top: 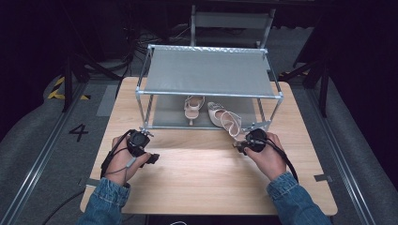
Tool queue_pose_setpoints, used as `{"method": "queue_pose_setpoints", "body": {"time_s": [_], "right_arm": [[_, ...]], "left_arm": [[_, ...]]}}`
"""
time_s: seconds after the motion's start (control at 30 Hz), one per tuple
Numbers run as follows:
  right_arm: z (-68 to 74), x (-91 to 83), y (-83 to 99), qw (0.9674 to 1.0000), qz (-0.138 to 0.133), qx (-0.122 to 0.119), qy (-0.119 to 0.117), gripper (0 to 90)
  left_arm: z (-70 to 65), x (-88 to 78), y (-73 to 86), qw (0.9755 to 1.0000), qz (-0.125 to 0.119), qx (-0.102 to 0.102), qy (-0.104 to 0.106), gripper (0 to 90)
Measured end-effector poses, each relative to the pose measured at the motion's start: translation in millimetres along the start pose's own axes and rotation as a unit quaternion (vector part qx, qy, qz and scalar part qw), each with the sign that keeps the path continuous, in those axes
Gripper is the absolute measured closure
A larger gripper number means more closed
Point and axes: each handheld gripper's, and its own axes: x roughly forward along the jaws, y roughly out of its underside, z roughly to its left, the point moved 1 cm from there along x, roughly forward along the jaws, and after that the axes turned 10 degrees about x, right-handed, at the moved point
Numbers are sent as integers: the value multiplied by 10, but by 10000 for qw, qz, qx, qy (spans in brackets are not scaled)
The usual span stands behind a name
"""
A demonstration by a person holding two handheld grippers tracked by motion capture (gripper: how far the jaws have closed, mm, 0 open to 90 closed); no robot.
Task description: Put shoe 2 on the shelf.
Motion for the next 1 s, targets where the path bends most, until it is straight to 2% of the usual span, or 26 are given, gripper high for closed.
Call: {"method": "queue_pose_setpoints", "body": {"time_s": [0.07, 0.1, 0.37, 0.57, 0.77, 1.0], "right_arm": [[-14, 48, -12, 9999, -99, 21, -7, 743], [-17, 62, -18, 9999, -127, 27, -8, 747], [-15, 143, -58, 9997, -179, 6, -182, 827], [0, 131, -132, 9989, -269, 251, -305, 824], [-17, 172, -183, 9989, -252, 347, -206, 821], [-11, 214, -257, 9978, -313, 528, -233, 821]], "left_arm": [[6, -2, 5, 10000, -4, 43, -3, 311], [0, -3, 9, 10000, 2, -22, 32, 311], [8, -5, 31, 10000, 3, -7, 22, 311], [9, -1, 47, 10000, 33, -23, 40, 310], [19, 2, 56, 10000, 21, -28, 32, 309], [22, 9, 57, 10000, 38, -15, 31, 309]]}}
